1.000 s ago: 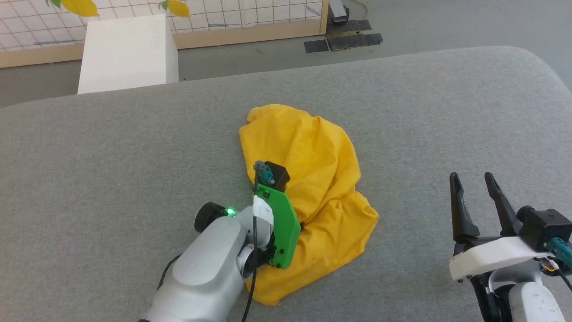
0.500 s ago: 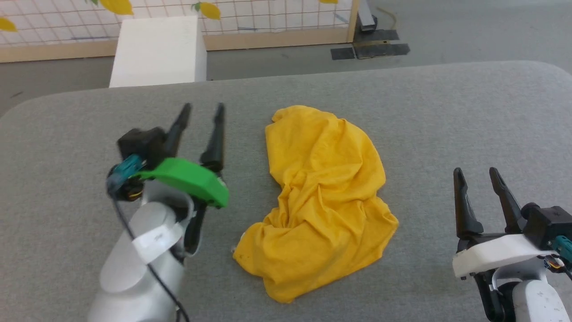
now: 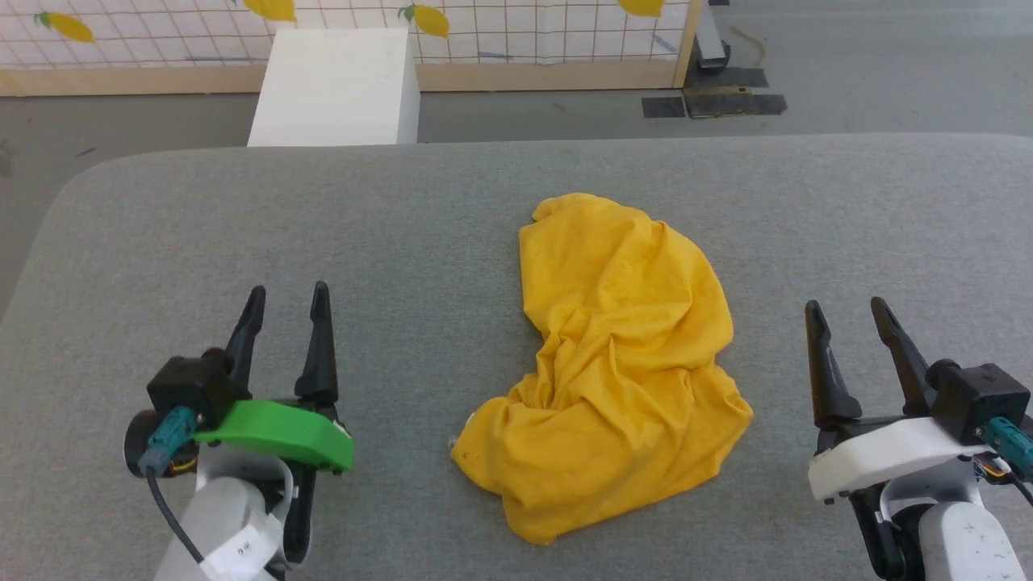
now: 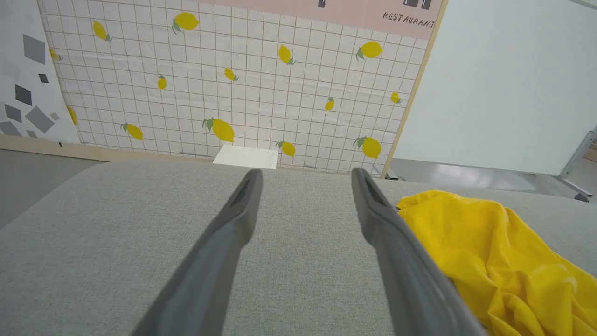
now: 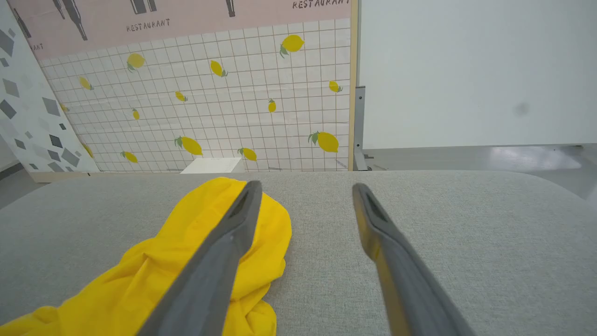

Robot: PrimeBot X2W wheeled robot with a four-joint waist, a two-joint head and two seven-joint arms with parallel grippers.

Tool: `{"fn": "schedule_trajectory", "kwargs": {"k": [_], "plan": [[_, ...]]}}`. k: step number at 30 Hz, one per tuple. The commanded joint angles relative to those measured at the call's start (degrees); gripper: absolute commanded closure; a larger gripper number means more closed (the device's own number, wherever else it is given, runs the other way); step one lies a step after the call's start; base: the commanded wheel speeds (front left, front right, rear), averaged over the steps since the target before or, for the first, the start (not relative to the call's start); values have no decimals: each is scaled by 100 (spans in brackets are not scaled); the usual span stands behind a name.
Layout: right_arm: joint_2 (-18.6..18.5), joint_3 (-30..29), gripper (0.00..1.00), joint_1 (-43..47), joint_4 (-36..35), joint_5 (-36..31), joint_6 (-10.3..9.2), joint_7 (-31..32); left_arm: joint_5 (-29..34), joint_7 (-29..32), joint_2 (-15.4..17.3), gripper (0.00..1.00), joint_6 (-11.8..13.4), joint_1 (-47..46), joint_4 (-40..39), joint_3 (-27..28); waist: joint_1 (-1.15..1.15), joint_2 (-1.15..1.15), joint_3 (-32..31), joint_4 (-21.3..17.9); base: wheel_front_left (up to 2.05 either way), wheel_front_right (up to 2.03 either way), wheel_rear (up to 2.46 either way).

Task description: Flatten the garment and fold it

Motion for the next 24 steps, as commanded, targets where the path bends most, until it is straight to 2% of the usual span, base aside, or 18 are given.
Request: {"fn": "schedule_trajectory", "kwargs": {"k": [1,6,10,17,24], "plan": [[1,40,0,41,-49,-36,-8,33,115,-26,-87,0,-50,119,-89,71,0,0,27,72,0,0,0],[1,263,0,-136,-111,-88,-8,261,362,-26,-373,0,-192,231,-288,299,0,0,168,340,0,0,0],[1,789,0,-652,-1,-160,-8,882,509,-26,-562,0,-317,191,-406,445,0,0,349,569,0,0,0],[1,1861,0,-1990,912,-104,-8,2890,649,-27,-772,0,-503,-29,-487,554,0,0,821,991,0,0,0],[1,2152,0,-2833,1933,-482,-8,4676,614,-27,-848,0,-602,-228,-425,474,0,0,1134,1396,0,0,0]]}}
